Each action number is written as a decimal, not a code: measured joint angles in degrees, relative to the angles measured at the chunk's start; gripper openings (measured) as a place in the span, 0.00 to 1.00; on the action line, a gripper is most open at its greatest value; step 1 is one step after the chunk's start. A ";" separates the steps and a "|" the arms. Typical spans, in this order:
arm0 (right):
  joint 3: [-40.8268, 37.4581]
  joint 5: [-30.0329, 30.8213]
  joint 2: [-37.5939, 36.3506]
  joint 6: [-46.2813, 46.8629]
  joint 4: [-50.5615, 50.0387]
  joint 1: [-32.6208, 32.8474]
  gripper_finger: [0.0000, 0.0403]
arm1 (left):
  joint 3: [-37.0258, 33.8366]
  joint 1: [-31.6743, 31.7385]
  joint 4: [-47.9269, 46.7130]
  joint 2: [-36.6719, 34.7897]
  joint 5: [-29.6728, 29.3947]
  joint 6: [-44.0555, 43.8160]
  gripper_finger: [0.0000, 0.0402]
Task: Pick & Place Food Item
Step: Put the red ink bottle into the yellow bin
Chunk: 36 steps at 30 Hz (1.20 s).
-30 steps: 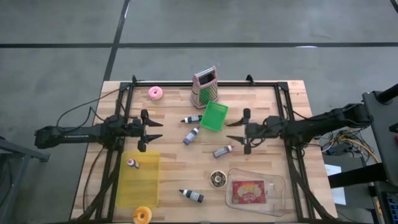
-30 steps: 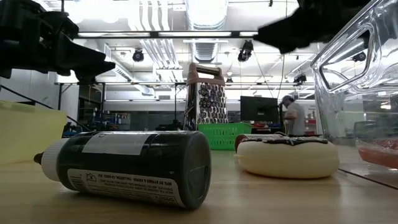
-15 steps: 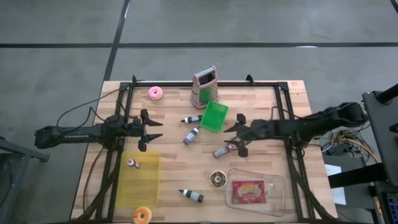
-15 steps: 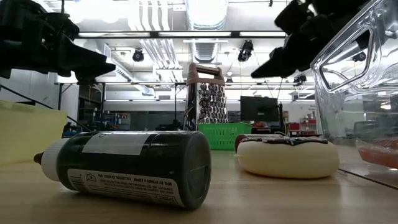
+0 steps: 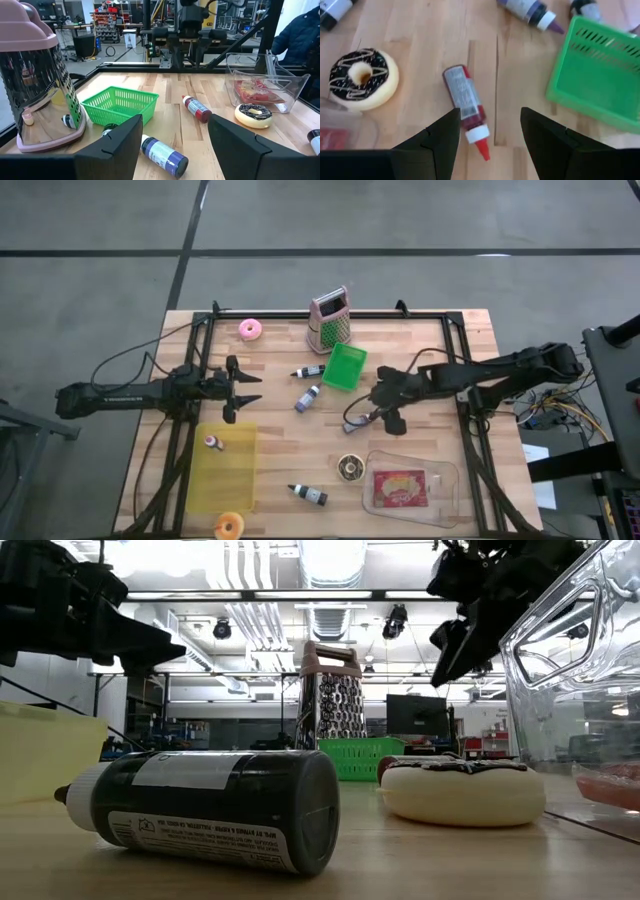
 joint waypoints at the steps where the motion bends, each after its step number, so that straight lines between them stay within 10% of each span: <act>1: 0.00 -0.75 0.37 -0.01 -0.01 -0.40 0.50 | 0.00 0.00 0.12 0.00 0.00 0.00 0.57; 36: 8.05 -11.15 17.14 -7.64 -10.13 -5.72 0.50 | 0.00 -0.02 0.08 -0.02 -0.88 -0.11 0.57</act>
